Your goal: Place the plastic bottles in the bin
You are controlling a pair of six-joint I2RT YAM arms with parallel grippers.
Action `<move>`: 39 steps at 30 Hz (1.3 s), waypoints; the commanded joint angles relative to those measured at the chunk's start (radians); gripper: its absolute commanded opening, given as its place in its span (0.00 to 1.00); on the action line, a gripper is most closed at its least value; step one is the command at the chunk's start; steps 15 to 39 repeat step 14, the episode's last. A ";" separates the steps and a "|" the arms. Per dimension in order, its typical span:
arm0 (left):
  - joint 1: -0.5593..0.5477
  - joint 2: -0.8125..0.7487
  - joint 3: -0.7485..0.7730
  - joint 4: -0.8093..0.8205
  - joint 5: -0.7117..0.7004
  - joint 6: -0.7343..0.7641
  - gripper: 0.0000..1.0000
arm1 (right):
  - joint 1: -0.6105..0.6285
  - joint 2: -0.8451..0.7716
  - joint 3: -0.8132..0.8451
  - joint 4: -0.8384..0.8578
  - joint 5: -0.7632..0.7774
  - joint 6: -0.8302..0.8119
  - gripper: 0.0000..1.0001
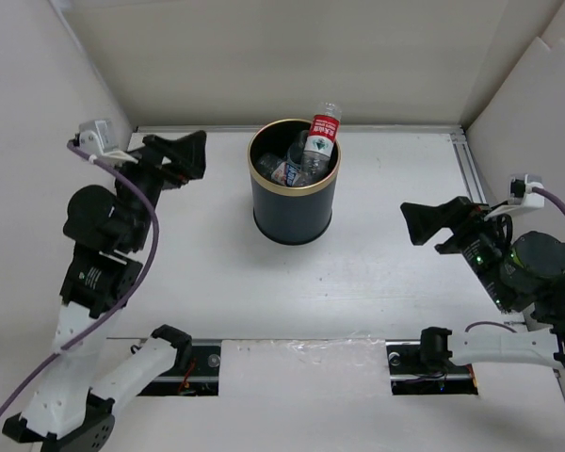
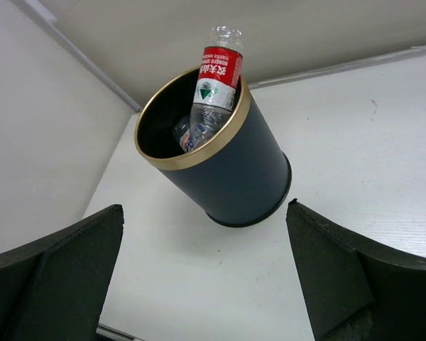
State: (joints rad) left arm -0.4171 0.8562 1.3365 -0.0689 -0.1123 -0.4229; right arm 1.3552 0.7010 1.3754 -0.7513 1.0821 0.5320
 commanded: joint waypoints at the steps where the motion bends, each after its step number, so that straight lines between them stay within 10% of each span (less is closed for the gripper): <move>1: 0.003 -0.089 -0.075 -0.230 -0.177 0.018 1.00 | -0.001 0.018 0.072 -0.187 -0.048 0.043 1.00; 10: 0.003 -0.416 -0.255 -0.373 -0.210 -0.019 1.00 | -0.001 -0.057 0.025 -0.229 -0.102 0.082 1.00; 39: 0.003 -0.427 -0.255 -0.431 -0.240 -0.019 1.00 | -0.001 -0.070 0.014 -0.229 -0.102 0.091 1.00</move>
